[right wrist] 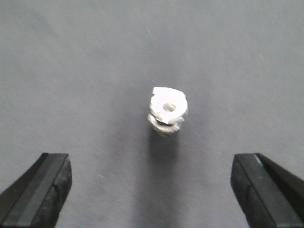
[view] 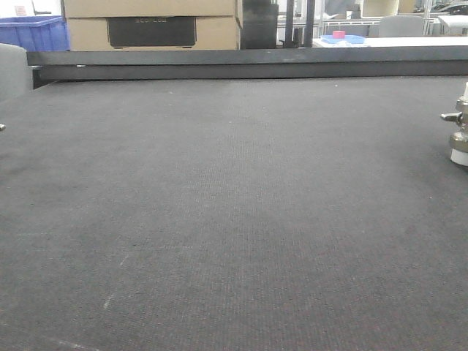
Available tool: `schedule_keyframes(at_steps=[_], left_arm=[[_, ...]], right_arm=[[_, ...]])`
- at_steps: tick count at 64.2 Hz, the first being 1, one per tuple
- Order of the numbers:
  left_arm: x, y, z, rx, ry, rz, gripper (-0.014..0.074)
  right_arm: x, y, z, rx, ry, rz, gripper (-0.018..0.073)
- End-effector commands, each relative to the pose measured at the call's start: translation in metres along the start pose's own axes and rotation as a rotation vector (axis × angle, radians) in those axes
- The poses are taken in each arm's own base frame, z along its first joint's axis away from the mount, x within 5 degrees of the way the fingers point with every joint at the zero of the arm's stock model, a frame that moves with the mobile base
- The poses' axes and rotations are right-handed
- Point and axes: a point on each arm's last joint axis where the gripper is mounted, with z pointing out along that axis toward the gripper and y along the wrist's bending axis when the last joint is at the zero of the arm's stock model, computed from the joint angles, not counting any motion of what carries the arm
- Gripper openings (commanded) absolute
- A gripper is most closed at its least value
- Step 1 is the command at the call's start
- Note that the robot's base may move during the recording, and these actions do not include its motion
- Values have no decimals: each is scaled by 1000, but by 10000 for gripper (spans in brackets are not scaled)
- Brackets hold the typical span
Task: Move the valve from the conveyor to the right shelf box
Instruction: 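Close left and right grippers around one silver valve each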
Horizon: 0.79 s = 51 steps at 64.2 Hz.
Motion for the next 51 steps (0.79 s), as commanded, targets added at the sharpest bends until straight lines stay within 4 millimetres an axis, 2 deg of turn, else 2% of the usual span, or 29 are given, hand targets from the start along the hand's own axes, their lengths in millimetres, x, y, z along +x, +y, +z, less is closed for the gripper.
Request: schedule_keyframes(at_steps=[1, 9, 20, 27, 51], left_arm=[[-2, -1, 6, 3, 26, -3, 580], [-1, -1, 12, 0, 60, -4, 580], [-1, 0, 12, -11, 60, 4, 580], [-1, 0, 12, -11, 60, 4, 580], [-1, 0, 12, -11, 60, 4, 580]], right_arm=[[-17, -6, 12, 32, 59, -16, 568], [-32, -10, 51, 22, 154, -12, 568], [-29, -29, 106, 33, 286, 31, 568], [-27, -37, 130, 26, 313, 57, 568], [-21, -43, 201, 8, 343, 51, 568]])
